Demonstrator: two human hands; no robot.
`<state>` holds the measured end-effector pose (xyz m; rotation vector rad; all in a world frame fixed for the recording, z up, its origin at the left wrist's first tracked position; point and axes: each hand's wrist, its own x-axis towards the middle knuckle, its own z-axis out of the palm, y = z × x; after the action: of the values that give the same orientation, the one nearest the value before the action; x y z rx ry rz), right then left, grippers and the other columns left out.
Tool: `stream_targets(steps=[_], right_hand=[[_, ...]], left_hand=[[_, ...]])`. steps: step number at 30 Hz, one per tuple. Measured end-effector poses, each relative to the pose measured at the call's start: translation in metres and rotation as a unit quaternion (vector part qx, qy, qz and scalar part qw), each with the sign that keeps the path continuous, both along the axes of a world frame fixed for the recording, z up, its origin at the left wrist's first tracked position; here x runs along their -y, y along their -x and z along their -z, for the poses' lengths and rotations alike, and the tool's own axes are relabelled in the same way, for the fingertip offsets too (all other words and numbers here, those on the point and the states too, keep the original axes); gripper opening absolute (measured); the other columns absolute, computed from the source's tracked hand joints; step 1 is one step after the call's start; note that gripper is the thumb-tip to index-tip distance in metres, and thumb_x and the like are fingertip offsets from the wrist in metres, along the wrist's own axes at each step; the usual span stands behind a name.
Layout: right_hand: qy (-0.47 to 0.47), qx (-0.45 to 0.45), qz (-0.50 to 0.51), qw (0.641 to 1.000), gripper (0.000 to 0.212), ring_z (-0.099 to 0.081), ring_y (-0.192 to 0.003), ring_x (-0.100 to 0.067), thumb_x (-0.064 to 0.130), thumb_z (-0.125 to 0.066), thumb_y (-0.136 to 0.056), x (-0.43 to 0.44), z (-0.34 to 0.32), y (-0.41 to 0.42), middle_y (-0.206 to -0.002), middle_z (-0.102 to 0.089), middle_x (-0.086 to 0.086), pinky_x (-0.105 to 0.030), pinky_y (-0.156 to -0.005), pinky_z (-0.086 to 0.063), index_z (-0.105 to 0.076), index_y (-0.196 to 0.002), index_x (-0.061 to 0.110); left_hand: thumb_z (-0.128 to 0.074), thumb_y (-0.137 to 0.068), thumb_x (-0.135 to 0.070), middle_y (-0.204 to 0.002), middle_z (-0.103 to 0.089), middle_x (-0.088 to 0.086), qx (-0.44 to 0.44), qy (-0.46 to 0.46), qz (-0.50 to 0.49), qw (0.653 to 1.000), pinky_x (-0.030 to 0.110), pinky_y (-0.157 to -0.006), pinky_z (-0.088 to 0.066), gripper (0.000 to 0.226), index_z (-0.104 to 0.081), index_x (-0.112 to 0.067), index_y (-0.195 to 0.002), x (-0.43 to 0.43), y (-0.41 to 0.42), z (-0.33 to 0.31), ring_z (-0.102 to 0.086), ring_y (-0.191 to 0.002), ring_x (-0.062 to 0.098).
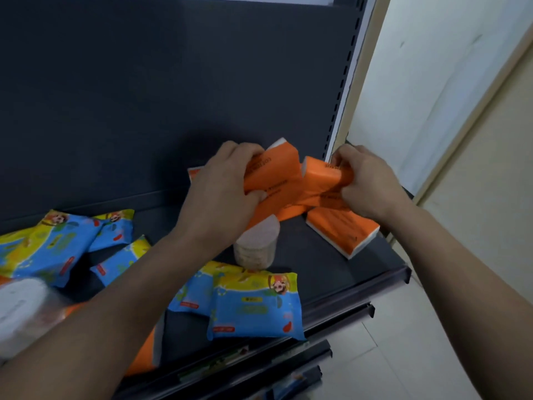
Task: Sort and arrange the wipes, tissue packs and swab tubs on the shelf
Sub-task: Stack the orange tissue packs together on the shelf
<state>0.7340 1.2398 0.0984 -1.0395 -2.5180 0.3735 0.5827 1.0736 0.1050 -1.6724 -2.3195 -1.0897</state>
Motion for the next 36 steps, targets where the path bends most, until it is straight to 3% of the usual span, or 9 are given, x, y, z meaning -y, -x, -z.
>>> stream_targets(steps=[6, 10, 13, 18, 24, 30, 36], right_hand=[[0.000, 0.001, 0.000, 1.000, 0.040, -0.050, -0.085, -0.023, 0.000, -0.061, -0.071, -0.028, 0.005, -0.023, -0.100, -0.048, -0.002, -0.032, -0.067, -0.040, -0.044, -0.097, 0.025], [0.004, 0.012, -0.019, 1.000, 0.039, -0.049, -0.085, -0.023, 0.001, -0.062, -0.073, -0.050, 0.006, -0.034, -0.099, -0.045, -0.001, -0.029, -0.067, -0.035, -0.043, -0.097, 0.026], [-0.005, 0.010, -0.030, 0.999, 0.038, -0.047, -0.084, -0.022, 0.002, -0.063, -0.075, -0.065, 0.006, -0.037, -0.099, -0.043, -0.001, -0.029, -0.067, -0.035, -0.047, -0.103, 0.022], [0.005, 0.024, -0.043, 0.999, 0.044, -0.047, -0.089, -0.020, 0.000, -0.061, -0.077, -0.082, 0.014, -0.037, -0.106, -0.044, 0.001, -0.031, -0.068, -0.041, -0.048, -0.114, 0.021], [0.030, 0.038, -0.093, 0.994, 0.043, -0.048, -0.094, -0.019, 0.002, -0.058, -0.077, -0.085, 0.024, -0.035, -0.104, -0.042, 0.005, -0.032, -0.075, -0.045, -0.047, -0.114, 0.023], [0.047, 0.016, -0.190, 0.980, 0.044, -0.045, -0.098, -0.017, -0.001, -0.057, -0.075, -0.068, 0.021, -0.021, -0.108, -0.044, 0.005, -0.032, -0.080, -0.042, -0.047, -0.108, 0.027], [0.081, 0.003, -0.251, 0.965, 0.044, -0.046, -0.097, -0.015, 0.002, -0.062, -0.078, -0.049, 0.026, 0.002, -0.110, -0.046, 0.005, -0.023, -0.071, -0.037, -0.048, -0.111, 0.027]], left_hand=[[-0.070, -0.077, -0.014, -0.120, -0.050, -0.005, -0.033, 0.023, 0.028, 0.999, 0.023, -0.091, -0.036, 0.055, -0.049, -0.022, -0.127, -0.030, -0.035, 0.009, -0.049, -0.108, 0.013], [-0.070, -0.075, -0.012, -0.123, -0.052, -0.002, -0.090, 0.053, 0.026, 0.994, 0.032, -0.098, -0.037, 0.055, -0.051, -0.020, -0.127, -0.049, -0.052, 0.015, -0.048, -0.113, 0.018], [-0.070, -0.077, -0.015, -0.124, -0.051, -0.004, -0.082, 0.053, 0.022, 0.995, 0.033, -0.099, -0.036, 0.057, -0.049, -0.021, -0.129, -0.059, -0.061, 0.014, -0.047, -0.114, 0.016], [-0.070, -0.078, -0.018, -0.125, -0.049, -0.005, -0.069, 0.090, 0.004, 0.994, 0.032, -0.097, -0.038, 0.057, -0.046, -0.023, -0.130, -0.070, -0.069, 0.023, -0.047, -0.114, 0.015], [-0.065, -0.082, -0.019, -0.128, -0.048, -0.005, -0.115, 0.194, -0.041, 0.973, 0.034, -0.096, -0.034, 0.053, -0.045, -0.023, -0.130, -0.056, -0.060, 0.041, -0.048, -0.115, 0.018], [-0.070, -0.076, -0.016, -0.117, -0.053, -0.002, -0.121, 0.226, -0.096, 0.962, 0.035, -0.089, -0.037, 0.057, -0.049, -0.022, -0.129, -0.031, -0.039, 0.049, -0.052, -0.108, 0.023], [-0.069, -0.077, -0.021, -0.119, -0.054, -0.005, -0.144, 0.254, -0.125, 0.948, 0.037, -0.094, -0.036, 0.055, -0.049, -0.026, -0.128, -0.007, -0.016, 0.052, -0.049, -0.109, 0.022]])
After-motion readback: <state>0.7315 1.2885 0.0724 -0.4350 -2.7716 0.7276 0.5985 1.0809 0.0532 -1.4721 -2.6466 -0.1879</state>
